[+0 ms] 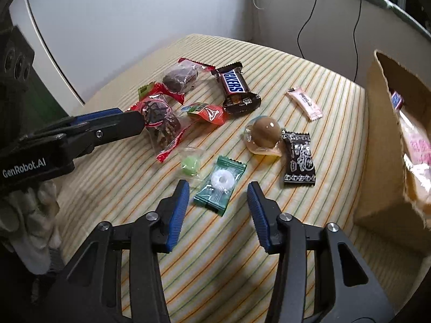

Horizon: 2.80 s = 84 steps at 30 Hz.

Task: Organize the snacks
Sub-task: 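Grasp the green mint packet with the right tool while the left grasps red candy, then carry the mint packet in the right tool toward the box while the left carries candy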

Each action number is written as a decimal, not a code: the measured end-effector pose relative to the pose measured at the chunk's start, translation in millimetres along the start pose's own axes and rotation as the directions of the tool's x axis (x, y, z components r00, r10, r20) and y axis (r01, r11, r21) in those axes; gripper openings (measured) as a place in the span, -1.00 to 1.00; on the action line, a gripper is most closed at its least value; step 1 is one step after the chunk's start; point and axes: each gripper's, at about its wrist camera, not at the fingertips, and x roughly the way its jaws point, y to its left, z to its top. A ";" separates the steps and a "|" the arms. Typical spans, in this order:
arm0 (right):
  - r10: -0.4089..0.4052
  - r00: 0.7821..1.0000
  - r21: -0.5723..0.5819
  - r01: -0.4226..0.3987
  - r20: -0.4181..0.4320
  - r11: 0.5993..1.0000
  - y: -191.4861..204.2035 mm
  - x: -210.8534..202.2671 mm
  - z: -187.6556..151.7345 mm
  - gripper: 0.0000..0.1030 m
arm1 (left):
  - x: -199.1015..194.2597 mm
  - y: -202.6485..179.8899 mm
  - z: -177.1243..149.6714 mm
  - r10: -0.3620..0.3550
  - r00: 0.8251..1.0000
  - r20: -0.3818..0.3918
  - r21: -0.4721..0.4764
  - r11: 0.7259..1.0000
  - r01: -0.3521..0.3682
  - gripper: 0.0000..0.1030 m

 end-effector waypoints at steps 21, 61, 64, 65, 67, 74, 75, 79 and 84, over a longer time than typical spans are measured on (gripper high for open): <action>-0.048 0.999 -0.045 0.048 0.003 0.998 -5.2 4.7 10.2 -0.40 | 34.2 -11.8 16.6 0.079 0.997 -0.017 0.041 0.996 -0.078 0.22; 0.011 0.978 0.090 -0.030 0.206 0.996 -46.9 -96.7 -2.3 -0.59 | -16.3 -69.2 27.9 -0.079 0.991 0.109 0.095 0.993 0.069 -0.24; -0.004 0.973 0.114 -0.023 0.229 0.993 -60.0 -109.7 -4.9 -0.59 | -12.2 -89.3 32.6 -0.110 0.988 0.108 0.122 0.988 0.097 -0.24; -0.015 0.971 0.125 -0.015 0.238 0.992 -65.9 -114.7 -6.3 -0.59 | -10.6 -94.5 33.7 -0.118 0.987 0.107 0.129 0.986 0.104 -0.24; -0.036 0.968 0.146 -0.001 0.250 0.989 -77.9 -123.8 -9.2 -0.59 | -6.2 -106.8 35.0 -0.136 0.986 0.101 0.146 0.982 0.121 -0.24; -0.112 0.957 0.212 0.055 0.268 0.976 -120.8 -143.3 -17.9 -0.59 | 13.5 -146.3 41.6 -0.187 0.980 0.070 0.193 0.966 0.171 -0.24; -0.124 0.955 0.222 0.064 0.269 0.973 -127.7 -145.4 -19.3 -0.59 | 15.7 -151.4 42.2 -0.192 0.979 0.067 0.200 0.964 0.175 -0.24; -0.159 0.950 0.254 0.090 0.267 0.963 -153.0 -149.7 -23.1 -0.59 | 24.8 -173.6 45.3 -0.210 0.976 0.056 0.229 0.954 0.192 -0.24; -0.193 0.947 0.280 0.118 0.257 0.953 -176.1 -150.2 -26.7 -0.59 | 37.2 -195.3 48.3 -0.224 0.974 0.032 0.259 0.943 0.208 -0.24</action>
